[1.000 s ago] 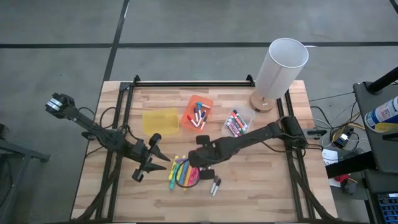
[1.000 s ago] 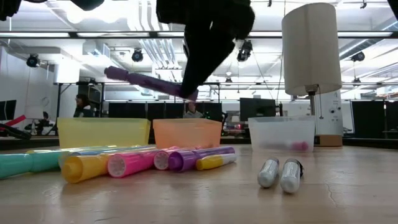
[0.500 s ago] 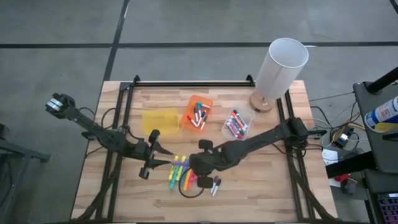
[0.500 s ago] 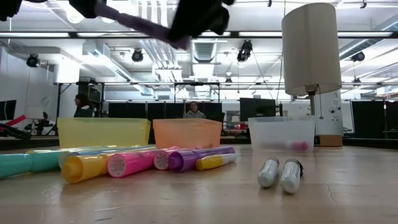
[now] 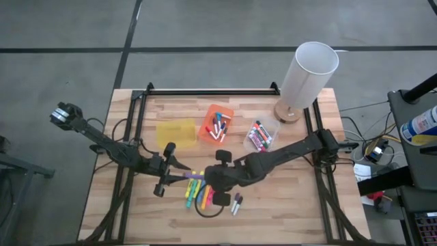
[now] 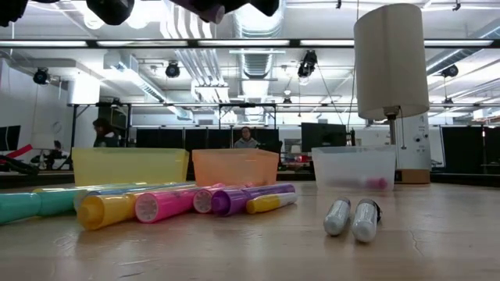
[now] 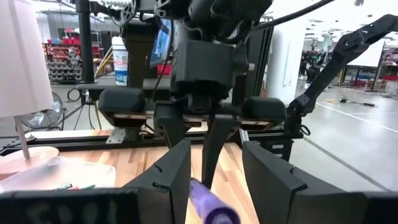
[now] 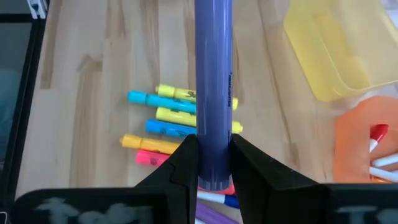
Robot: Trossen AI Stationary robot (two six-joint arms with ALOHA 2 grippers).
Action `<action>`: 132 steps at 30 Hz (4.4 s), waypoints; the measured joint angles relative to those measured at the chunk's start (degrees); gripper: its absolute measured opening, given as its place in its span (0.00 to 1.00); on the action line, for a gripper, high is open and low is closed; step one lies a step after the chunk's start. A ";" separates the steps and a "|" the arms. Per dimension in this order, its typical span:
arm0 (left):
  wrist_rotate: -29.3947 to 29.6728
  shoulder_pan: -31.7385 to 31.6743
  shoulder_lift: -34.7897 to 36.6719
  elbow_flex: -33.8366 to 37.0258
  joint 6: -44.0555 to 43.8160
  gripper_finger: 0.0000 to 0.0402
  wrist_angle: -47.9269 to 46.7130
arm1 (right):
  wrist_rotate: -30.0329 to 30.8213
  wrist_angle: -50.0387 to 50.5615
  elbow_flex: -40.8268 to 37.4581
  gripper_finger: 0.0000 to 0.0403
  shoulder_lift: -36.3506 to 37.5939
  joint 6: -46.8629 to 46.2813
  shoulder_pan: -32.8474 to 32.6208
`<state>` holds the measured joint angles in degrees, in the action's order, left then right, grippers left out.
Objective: Pick & Place Markers
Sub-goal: Put the right violet highlighter pen into the yellow bin, then put the violet highlighter pen into the yellow bin
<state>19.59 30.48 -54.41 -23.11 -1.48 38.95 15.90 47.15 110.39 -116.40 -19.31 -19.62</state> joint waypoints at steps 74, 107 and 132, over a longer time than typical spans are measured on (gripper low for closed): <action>44.94 -4.41 5.32 -2.07 -2.05 0.14 -29.63 | 3.61 6.17 -6.76 0.61 -0.08 -7.72 -1.51; 8.61 -37.18 -12.82 -24.80 -13.71 0.14 -88.67 | 3.61 1.49 -7.45 0.59 -0.07 -7.69 -1.53; 7.58 -37.22 -20.17 -26.97 -10.29 0.36 -87.39 | 3.59 0.27 -9.05 0.59 -0.02 -7.69 -1.53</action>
<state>27.17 -6.74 -74.59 -50.08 -11.77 -48.44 19.49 47.42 101.34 -116.42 -27.00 -21.15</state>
